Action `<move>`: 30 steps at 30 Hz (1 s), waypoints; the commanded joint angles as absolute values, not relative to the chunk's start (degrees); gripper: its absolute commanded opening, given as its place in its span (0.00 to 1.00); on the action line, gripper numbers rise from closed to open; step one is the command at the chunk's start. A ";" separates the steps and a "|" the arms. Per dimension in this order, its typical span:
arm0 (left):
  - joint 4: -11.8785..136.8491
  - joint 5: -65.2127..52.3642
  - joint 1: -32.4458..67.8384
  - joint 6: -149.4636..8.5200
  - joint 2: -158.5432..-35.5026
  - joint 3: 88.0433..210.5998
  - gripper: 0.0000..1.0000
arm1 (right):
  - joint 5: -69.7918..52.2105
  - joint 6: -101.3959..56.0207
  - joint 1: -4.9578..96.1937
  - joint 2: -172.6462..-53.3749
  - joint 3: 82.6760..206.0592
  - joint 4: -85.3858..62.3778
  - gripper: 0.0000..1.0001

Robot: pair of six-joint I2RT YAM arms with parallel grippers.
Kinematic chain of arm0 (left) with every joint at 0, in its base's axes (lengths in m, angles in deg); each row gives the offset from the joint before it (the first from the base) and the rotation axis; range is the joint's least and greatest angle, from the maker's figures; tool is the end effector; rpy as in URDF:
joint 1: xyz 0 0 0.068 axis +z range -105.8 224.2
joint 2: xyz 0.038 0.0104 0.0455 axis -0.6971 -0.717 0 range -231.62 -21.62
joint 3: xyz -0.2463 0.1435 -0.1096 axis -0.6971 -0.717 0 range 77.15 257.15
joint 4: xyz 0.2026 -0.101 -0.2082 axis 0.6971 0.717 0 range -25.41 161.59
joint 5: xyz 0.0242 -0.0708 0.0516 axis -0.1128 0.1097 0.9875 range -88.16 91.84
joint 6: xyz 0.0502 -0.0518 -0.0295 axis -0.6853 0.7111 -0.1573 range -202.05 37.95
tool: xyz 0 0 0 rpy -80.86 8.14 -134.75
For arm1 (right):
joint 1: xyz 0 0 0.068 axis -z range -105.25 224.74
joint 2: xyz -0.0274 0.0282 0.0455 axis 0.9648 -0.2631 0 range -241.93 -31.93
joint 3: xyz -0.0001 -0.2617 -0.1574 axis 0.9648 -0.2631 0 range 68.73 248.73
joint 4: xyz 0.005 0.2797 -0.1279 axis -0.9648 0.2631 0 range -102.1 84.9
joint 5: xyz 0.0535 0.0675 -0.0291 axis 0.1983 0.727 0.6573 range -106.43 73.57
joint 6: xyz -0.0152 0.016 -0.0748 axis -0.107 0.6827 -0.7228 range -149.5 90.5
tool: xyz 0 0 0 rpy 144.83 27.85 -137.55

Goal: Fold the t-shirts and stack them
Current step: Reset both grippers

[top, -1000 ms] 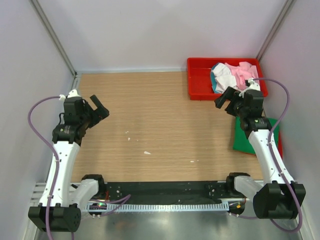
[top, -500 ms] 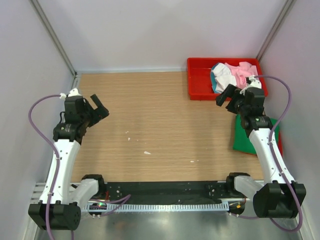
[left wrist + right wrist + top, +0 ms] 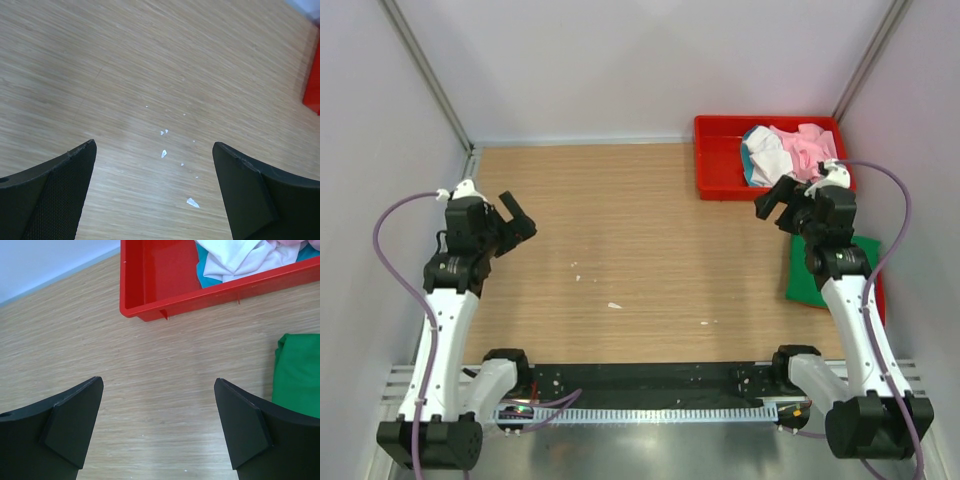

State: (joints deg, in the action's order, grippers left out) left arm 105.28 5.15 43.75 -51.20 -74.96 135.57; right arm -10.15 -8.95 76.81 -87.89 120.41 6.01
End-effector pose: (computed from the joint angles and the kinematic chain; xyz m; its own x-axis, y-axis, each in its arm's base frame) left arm 0.2438 0.0020 0.3561 -0.4798 -0.5082 -0.7152 -0.3323 0.8597 -0.3880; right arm 0.2805 -0.0028 0.3446 -0.3793 0.3629 -0.8511 0.0725 0.9287 0.3637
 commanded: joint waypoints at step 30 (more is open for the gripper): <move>110.64 -1.42 41.82 -33.71 -35.86 115.12 1.00 | -7.64 9.00 76.68 -38.43 91.15 18.93 1.00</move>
